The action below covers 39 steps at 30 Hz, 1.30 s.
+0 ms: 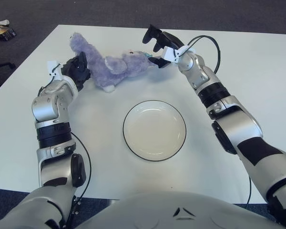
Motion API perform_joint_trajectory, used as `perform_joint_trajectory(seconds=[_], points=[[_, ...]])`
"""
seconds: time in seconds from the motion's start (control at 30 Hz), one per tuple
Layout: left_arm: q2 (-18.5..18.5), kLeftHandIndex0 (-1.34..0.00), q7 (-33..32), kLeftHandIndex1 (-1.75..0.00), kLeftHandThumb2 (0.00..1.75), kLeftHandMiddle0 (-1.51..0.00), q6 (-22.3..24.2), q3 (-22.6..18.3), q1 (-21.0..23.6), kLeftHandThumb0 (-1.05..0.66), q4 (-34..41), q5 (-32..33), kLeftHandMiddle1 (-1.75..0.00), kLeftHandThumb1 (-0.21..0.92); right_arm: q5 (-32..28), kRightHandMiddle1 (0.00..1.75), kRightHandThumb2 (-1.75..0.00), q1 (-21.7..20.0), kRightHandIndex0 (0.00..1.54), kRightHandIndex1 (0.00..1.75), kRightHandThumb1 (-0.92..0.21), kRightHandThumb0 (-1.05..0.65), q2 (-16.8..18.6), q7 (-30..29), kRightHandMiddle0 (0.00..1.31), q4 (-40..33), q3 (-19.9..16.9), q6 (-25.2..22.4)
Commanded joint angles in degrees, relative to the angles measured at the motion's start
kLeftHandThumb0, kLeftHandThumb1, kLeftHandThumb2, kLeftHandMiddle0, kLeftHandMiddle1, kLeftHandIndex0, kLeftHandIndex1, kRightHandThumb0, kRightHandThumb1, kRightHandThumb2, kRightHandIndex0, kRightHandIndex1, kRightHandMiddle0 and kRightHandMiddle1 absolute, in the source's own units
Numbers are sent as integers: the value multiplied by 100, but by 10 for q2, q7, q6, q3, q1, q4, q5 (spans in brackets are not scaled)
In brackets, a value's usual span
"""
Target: Put the doll into the plate.
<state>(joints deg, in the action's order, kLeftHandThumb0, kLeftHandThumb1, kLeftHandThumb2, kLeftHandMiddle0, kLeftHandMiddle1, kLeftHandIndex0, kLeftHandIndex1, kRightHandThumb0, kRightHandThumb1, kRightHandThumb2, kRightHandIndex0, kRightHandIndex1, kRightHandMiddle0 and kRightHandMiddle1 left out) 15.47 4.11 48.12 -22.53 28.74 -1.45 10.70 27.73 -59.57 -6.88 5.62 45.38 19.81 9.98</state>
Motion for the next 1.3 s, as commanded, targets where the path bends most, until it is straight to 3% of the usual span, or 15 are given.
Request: perform_joint_trajectory(seconds=[0.0, 0.2, 0.43, 0.63, 0.87, 1.13, 1.27], points=[[-9, 0, -20, -7, 45, -23, -10, -4, 6, -77, -4, 4, -136, 92, -4, 127, -97, 9, 37, 109, -49, -47, -6, 6, 0, -7, -1, -3], [-38, 0, -63, -51, 41, -27, -14, 2, -38, -75, 80, -4, -155, 90, -8, 130, -98, 11, 37, 115, -48, -45, -6, 13, 0, -8, -4, -7], [-70, 0, -105, -73, 43, -26, -42, 22, -82, -70, 160, -25, -160, 89, -7, 133, -100, 12, 37, 119, -46, -44, -6, 13, 0, -6, -4, -4], [-75, 0, -133, -80, 47, -27, -95, 39, -95, -69, 159, -59, -158, 89, -10, 133, -101, 13, 34, 117, -45, -45, -4, 12, 0, -4, -6, -3], [-89, 0, -160, -114, 51, -26, -182, 38, -109, -67, 130, -81, -153, 87, -6, 132, -100, 12, 37, 121, -45, -47, -6, 12, 0, -3, -2, 0], [-96, 0, -168, -126, 54, -28, -235, 37, -121, -67, 111, -80, -150, 86, -4, 134, -100, 12, 38, 125, -45, -45, -7, 14, 0, -5, -1, -4], [-89, 0, -161, -98, 57, -24, -241, 44, -128, -64, 100, -84, -132, 85, -6, 133, -100, 12, 38, 125, -45, -45, -6, 16, 0, -5, -3, -8]])
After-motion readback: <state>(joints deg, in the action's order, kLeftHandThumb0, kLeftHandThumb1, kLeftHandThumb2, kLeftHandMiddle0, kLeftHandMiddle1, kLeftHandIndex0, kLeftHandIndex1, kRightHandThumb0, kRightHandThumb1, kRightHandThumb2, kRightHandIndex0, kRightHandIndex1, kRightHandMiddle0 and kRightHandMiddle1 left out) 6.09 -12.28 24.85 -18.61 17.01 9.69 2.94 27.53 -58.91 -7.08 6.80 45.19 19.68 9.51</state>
